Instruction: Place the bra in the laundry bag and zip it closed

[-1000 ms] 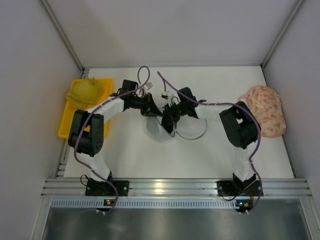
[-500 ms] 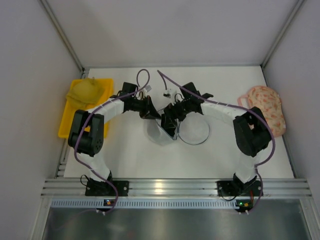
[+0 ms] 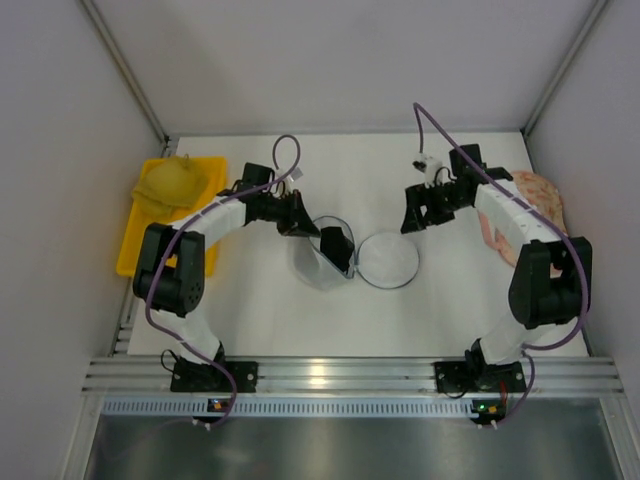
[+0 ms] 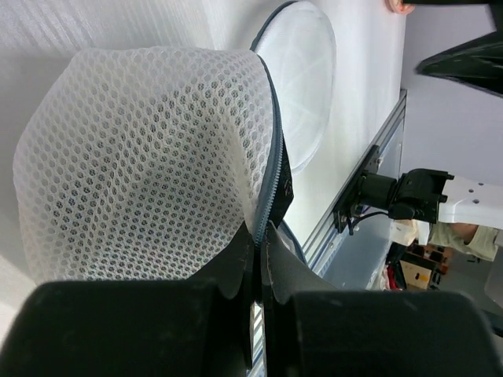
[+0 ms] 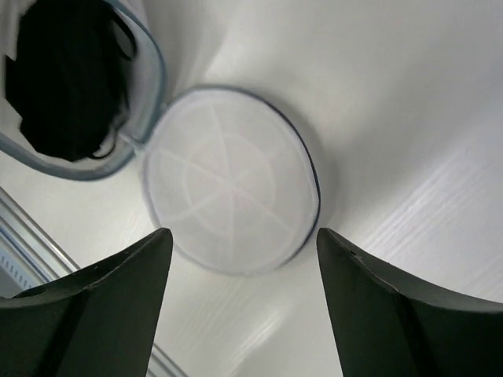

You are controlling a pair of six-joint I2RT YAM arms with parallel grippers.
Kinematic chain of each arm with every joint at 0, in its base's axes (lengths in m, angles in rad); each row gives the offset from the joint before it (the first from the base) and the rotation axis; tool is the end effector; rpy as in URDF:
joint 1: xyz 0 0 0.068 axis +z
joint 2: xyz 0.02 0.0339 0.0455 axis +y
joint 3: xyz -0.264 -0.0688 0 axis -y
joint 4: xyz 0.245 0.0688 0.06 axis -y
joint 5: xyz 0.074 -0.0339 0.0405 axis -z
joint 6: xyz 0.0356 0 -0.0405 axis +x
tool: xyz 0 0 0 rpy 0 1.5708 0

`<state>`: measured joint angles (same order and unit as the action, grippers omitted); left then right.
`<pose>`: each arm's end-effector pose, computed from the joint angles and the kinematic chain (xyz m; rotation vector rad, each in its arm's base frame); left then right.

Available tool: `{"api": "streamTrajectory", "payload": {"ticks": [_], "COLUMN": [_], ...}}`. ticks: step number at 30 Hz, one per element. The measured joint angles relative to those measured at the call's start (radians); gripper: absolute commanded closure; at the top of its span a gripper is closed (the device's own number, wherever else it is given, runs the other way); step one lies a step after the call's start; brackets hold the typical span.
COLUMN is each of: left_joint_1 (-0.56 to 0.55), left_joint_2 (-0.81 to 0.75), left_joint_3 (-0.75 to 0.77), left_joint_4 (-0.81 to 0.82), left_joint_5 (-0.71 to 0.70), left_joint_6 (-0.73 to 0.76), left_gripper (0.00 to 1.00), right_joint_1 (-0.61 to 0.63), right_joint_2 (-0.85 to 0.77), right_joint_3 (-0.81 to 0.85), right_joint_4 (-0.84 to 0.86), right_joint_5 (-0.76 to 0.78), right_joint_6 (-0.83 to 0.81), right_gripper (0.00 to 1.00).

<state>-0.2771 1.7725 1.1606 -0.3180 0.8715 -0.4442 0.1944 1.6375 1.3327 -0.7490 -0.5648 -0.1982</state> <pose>0.3444 -0.1263 0.2028 0.1768 2.5294 -1.3852 0.3307 0.0845 0.2702 -0.6847 2.4466 0.7337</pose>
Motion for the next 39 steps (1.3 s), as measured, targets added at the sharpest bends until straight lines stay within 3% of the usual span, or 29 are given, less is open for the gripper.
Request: {"api": "streamTrajectory", "payload": {"ticks": [6, 18, 20, 23, 24, 27, 31, 39], "left_joint_1": [0.000, 0.000, 0.000, 0.000, 0.000, 0.000, 0.000, -0.037], "left_joint_2": [-0.014, -0.084, -0.103, -0.119, -0.121, -0.121, -0.134, -0.219], "left_joint_3": [0.000, -0.055, -0.074, -0.091, -0.094, -0.098, -0.099, -0.076], "left_joint_4": [-0.001, 0.000, -0.003, -0.005, -0.005, -0.006, -0.011, -0.059], "left_joint_5": [-0.012, -0.038, -0.040, -0.043, -0.044, -0.051, -0.071, -0.167], "left_joint_6": [0.029, 0.067, 0.074, 0.082, 0.082, 0.089, 0.101, 0.141], "left_gripper": [1.00, 1.00, 1.00, 1.00, 1.00, 1.00, 1.00, 1.00], "right_joint_1": [-0.083, -0.083, -0.084, -0.084, -0.084, -0.084, -0.096, -0.172], "right_joint_2": [0.000, 0.097, 0.116, 0.142, 0.146, 0.146, 0.114, -0.159], "right_joint_3": [-0.170, -0.254, -0.256, -0.257, -0.258, -0.257, -0.254, -0.117], "right_joint_4": [-0.066, 0.026, 0.055, 0.092, 0.100, 0.116, 0.101, -0.028], "right_joint_5": [0.029, 0.014, 0.012, -0.013, -0.027, -0.074, -0.125, -0.204], "right_joint_6": [0.035, 0.125, 0.141, 0.154, 0.161, 0.169, 0.177, 0.148], "right_gripper": [0.30, 0.34, 0.39, 0.60, 0.77, 0.99, 1.00, 1.00]}}
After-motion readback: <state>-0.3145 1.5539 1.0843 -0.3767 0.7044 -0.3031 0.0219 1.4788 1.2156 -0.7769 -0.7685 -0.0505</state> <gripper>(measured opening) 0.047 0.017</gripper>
